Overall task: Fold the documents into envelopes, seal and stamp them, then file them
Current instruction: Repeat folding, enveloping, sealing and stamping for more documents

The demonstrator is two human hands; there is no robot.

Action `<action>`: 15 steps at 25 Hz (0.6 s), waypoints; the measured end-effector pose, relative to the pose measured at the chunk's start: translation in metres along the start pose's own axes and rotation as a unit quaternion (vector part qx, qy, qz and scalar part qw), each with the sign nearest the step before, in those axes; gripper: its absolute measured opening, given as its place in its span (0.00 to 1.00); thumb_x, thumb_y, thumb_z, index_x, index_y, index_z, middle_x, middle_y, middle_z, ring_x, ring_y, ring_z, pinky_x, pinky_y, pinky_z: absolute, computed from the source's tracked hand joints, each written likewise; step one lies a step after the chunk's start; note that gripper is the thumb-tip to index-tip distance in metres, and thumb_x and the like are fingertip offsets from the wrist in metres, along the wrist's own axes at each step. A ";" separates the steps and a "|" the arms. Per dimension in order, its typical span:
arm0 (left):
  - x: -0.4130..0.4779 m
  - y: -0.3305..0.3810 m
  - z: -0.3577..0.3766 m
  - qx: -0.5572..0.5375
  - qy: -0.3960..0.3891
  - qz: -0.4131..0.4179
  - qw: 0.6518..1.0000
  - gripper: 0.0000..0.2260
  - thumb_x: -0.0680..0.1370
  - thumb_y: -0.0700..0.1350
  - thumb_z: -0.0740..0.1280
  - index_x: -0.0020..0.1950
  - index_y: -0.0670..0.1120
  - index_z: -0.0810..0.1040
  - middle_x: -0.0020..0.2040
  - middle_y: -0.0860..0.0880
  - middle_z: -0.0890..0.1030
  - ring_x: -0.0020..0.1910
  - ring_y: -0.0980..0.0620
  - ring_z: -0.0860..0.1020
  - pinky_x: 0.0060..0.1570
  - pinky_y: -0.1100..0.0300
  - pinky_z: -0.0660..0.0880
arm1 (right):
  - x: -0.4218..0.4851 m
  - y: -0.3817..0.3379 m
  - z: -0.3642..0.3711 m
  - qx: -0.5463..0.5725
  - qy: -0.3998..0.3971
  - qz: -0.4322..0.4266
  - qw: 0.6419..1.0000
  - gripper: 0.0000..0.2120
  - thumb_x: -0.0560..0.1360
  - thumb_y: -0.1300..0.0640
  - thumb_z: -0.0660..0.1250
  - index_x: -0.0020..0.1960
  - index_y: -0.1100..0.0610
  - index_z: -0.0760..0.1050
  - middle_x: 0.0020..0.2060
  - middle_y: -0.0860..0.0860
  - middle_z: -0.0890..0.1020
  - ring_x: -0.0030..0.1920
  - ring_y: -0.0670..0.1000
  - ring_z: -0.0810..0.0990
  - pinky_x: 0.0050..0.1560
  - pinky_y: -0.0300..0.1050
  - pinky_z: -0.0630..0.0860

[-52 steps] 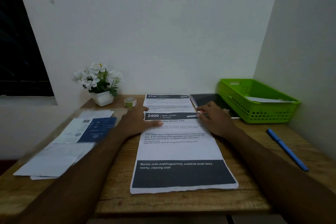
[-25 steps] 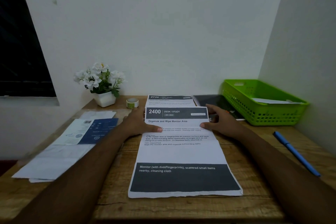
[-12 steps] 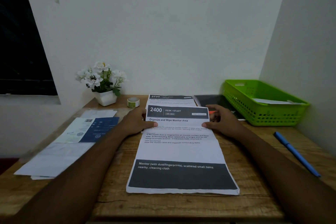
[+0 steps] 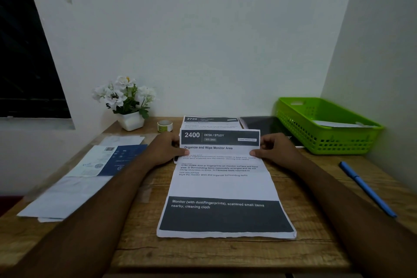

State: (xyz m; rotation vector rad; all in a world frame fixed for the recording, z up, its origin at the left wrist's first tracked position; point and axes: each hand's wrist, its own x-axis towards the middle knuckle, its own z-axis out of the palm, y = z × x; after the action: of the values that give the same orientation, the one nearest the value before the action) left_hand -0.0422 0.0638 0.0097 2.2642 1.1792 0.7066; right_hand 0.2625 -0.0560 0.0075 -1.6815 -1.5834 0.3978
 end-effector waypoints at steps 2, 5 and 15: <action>0.000 0.000 0.000 0.001 0.003 -0.001 1.000 0.11 0.71 0.44 0.74 0.52 0.46 0.82 0.40 0.56 0.81 0.37 0.62 0.77 0.33 0.67 0.68 | 0.000 -0.001 0.000 -0.006 0.001 -0.002 1.000 0.11 0.68 0.56 0.78 0.32 0.51 0.76 0.29 0.47 0.78 0.32 0.46 0.73 0.35 0.41 0.67; -0.002 0.000 0.000 -0.004 0.001 0.004 1.000 0.11 0.71 0.43 0.74 0.53 0.46 0.82 0.45 0.52 0.83 0.37 0.63 0.77 0.34 0.68 0.68 | 0.001 -0.001 0.000 -0.015 -0.003 -0.004 1.000 0.11 0.69 0.56 0.77 0.33 0.47 0.77 0.30 0.46 0.79 0.32 0.44 0.73 0.34 0.40 0.68; -0.002 0.001 -0.003 0.033 -0.009 0.029 0.999 0.13 0.73 0.42 0.72 0.58 0.46 0.81 0.54 0.49 0.83 0.45 0.59 0.76 0.36 0.72 0.65 | 0.001 -0.001 -0.001 -0.043 -0.027 -0.015 0.999 0.06 0.72 0.56 0.74 0.47 0.48 0.82 0.42 0.48 0.85 0.44 0.51 0.82 0.47 0.47 0.76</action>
State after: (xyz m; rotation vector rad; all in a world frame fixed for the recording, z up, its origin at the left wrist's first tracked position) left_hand -0.0451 0.0618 0.0123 2.3626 1.1478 0.6766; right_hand 0.2623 -0.0553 0.0094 -1.7228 -1.6841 0.3672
